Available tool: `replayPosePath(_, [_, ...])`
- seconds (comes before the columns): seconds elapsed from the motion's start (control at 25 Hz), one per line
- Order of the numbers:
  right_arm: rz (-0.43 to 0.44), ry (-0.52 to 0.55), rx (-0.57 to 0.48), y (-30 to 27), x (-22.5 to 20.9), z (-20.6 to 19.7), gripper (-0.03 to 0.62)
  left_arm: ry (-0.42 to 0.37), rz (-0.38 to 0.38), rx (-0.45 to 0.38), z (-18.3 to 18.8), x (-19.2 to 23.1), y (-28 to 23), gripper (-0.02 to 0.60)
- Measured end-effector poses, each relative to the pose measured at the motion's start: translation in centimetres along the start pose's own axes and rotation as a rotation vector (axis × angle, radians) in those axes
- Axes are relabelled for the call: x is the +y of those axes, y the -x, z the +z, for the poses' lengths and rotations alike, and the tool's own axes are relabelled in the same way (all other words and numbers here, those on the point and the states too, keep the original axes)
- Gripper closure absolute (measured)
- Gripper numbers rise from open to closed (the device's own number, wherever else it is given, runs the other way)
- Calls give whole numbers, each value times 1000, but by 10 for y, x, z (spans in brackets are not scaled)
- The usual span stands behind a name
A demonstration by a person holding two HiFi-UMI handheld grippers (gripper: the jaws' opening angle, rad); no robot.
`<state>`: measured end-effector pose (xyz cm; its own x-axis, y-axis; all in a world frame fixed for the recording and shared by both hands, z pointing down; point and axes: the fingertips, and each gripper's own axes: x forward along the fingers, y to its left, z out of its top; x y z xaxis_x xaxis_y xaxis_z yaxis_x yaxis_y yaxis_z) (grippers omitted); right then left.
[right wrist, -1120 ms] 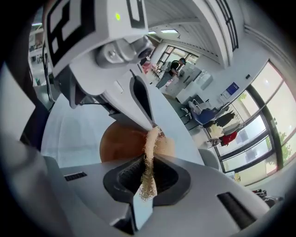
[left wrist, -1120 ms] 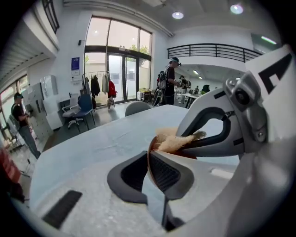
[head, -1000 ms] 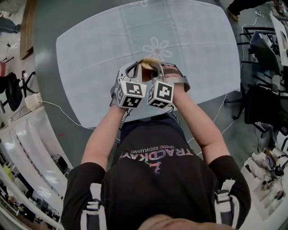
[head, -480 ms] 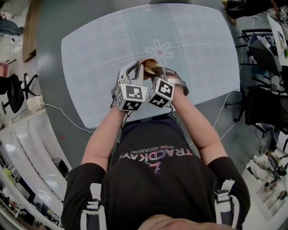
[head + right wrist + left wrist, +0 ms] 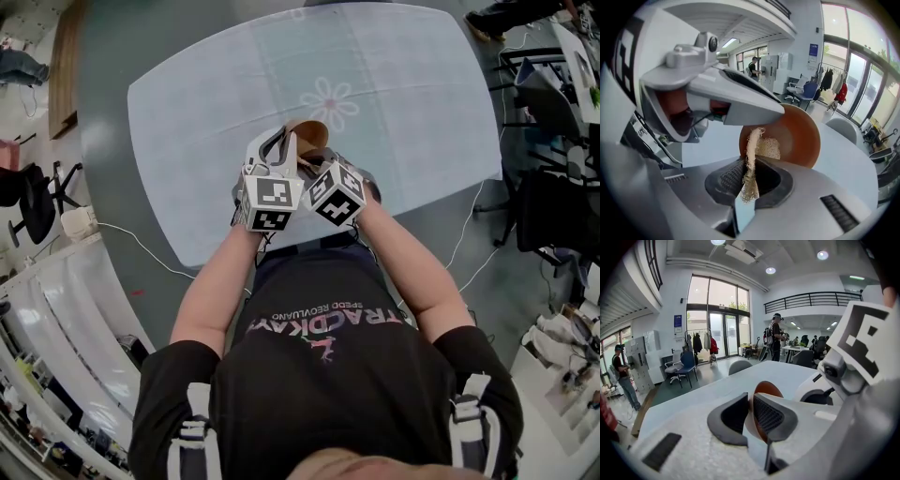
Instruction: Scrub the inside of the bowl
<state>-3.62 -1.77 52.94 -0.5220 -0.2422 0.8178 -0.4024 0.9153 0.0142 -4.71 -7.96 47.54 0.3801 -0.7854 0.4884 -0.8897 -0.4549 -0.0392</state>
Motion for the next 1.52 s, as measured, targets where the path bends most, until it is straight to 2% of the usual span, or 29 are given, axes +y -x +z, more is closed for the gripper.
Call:
replayPosePath(0.16, [46,-81,-99,8,7,11,562,37,1,-13,3,-1,3,534])
replayPosePath(0.28, [62,-113,-115,10,11,12,562,45,-5,-19,5,-7,3,532])
replayPosePath(0.56, [25,-120,-20,12,-5,-17,562,39,-30,21,-7,-17,0,538])
replayPosePath(0.68, [-19,-93,31,14,-17,-30,562,25,-34,32,-8,-21,-2,538])
replayPosePath(0.92, [-170,40,97,24,-48,-37,562,33,-69,81,-19,-29,-8,540])
replayPosePath(1.0, [-221,144,116,27,-55,-34,562,10,-72,81,-19,-32,-10,540])
replayPosePath(1.16, [-330,423,163,33,-61,-23,562,-38,-83,92,-20,-40,-14,543])
replayPosePath(1.28, [-369,578,190,34,-61,-18,562,-69,-87,98,-19,-41,-15,543])
replayPosePath(1.36, [-365,588,194,34,-62,-19,562,-70,-91,92,-17,-41,-16,543])
replayPosePath(1.52, [-346,505,207,32,-64,-26,562,-28,-82,64,-12,-40,-13,545])
